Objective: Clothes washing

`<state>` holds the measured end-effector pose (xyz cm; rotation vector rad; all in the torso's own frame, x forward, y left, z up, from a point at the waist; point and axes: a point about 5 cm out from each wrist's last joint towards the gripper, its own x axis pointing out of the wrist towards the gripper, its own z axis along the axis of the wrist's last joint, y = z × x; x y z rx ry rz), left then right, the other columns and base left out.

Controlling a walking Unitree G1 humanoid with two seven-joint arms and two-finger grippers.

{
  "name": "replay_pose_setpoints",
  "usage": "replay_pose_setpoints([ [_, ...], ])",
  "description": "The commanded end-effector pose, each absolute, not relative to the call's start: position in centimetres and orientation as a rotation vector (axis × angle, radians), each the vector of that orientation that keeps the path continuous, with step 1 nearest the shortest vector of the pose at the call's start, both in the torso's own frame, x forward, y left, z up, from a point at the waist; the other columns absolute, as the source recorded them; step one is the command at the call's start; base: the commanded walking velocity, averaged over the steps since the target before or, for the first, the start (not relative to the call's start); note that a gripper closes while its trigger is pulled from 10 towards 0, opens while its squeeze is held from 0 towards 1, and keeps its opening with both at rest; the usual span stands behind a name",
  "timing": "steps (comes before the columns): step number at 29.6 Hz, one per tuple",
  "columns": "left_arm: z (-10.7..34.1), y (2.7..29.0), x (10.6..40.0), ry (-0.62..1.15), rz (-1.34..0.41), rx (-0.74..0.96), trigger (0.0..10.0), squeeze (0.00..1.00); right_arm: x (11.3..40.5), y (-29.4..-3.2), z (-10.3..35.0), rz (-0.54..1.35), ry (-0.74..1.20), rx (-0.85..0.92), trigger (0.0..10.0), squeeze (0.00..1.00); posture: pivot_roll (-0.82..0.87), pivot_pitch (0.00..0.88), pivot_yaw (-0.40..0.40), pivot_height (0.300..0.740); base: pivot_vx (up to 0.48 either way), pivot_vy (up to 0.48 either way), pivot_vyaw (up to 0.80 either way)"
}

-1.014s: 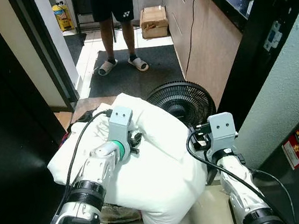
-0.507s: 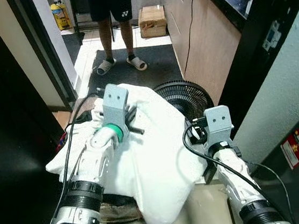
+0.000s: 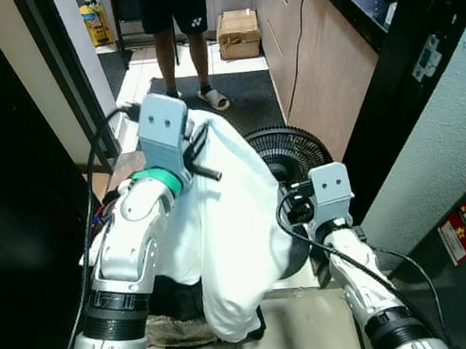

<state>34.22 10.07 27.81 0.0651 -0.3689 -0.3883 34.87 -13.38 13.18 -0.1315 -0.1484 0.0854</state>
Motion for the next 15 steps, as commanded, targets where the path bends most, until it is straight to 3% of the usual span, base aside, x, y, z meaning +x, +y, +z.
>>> replay_pose_setpoints([
  [1,30.3,9.8,33.5,-0.478,-0.397,0.071,10.0,0.00,34.9,-13.4,13.4,0.087,-0.159,-0.127,10.0,0.00,0.07,0.053,0.020,0.740,0.000,0.000,0.00],
  [5,33.5,10.3,32.8,-0.589,-0.377,0.138,10.0,0.00,34.8,-13.9,16.2,0.050,-0.268,-0.101,10.0,0.00,0.07,0.036,0.031,0.740,0.000,0.000,0.00],
  [9,33.7,11.9,32.1,-0.589,-0.340,0.128,10.0,0.00,34.0,-15.0,18.9,-0.006,-0.372,-0.087,10.0,0.00,0.06,0.015,0.040,0.740,0.000,0.000,0.00],
  [11,32.9,13.8,30.6,-0.554,-0.280,0.068,10.0,0.00,32.2,-16.2,22.6,-0.057,-0.502,-0.084,10.0,0.00,0.06,0.000,0.048,0.740,0.000,0.000,0.00],
  [15,32.2,14.3,29.9,-0.529,-0.250,0.069,10.0,0.00,31.3,-16.5,23.9,-0.060,-0.545,-0.079,10.0,0.00,0.06,0.000,0.047,0.740,0.000,0.000,0.00],
])
